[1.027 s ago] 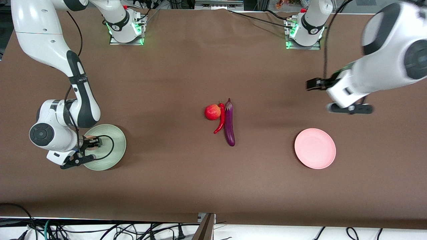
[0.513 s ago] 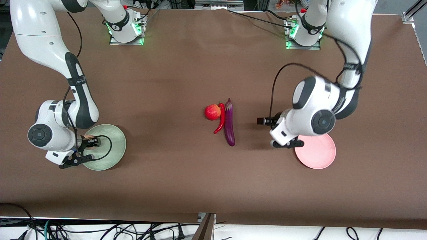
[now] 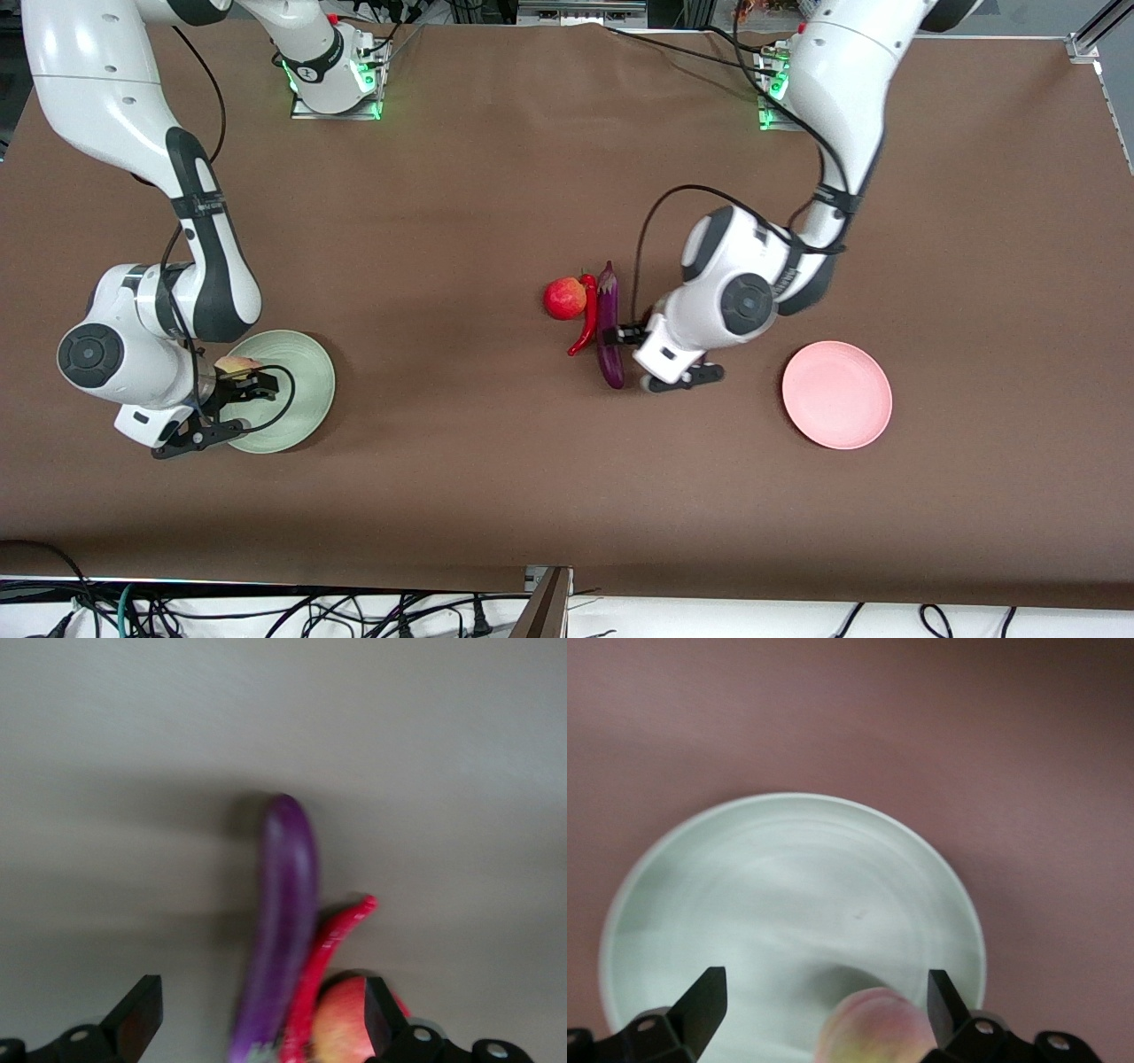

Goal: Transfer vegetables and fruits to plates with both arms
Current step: 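Grasp the purple eggplant with the left gripper while the right gripper returns, then carry the eggplant to the pink plate while the right gripper grasps the apple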

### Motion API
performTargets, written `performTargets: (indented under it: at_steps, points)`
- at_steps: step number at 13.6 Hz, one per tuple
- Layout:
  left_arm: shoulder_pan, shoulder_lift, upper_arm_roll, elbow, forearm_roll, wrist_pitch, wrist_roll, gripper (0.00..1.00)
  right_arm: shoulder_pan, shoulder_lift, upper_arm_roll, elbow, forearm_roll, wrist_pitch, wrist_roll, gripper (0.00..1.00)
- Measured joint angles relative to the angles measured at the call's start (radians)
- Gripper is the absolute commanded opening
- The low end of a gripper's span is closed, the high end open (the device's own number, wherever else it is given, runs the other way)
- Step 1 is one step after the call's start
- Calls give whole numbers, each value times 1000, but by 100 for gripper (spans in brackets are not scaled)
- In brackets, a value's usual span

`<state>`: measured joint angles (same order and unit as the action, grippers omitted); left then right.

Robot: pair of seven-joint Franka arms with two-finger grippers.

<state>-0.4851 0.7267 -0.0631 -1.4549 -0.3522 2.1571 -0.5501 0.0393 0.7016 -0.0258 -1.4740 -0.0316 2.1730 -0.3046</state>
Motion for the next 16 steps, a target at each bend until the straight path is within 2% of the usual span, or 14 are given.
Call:
performTargets:
  at_steps: [3, 6, 7, 8, 9, 11, 12, 13, 16]
  points:
    - [-21, 56, 4, 0, 0, 41, -3, 100, 5, -35, 49, 1, 97, -60, 40, 100]
    - [-19, 84, 12, 0, 0, 42, -2, 100, 6, -38, 119, 0, 125, -87, 163, 100]
    - [-19, 88, 12, 0, 0, 48, -2, 97, 8, -38, 151, -2, 126, -87, 226, 100]
    - [-19, 91, 12, 0, 0, 61, -2, 72, 11, -38, 186, -3, 127, -88, 291, 100]
    - [-22, 95, 11, 0, 0, 66, -2, 55, 19, -38, 214, -4, 127, -88, 356, 100]
    - [-42, 112, 9, -1, 0, 83, -2, 37, 63, -39, 241, -4, 127, -88, 468, 100]
    - [-53, 121, 9, -1, 0, 96, -2, 21, 93, -38, 243, -4, 127, -87, 512, 100]
    - [-60, 128, 9, -1, 0, 104, -2, 0, 125, -38, 244, -4, 126, -87, 556, 100]
    - [-50, 129, 22, 6, 0, 106, 6, 0, 195, -38, 244, -4, 126, -85, 655, 100]
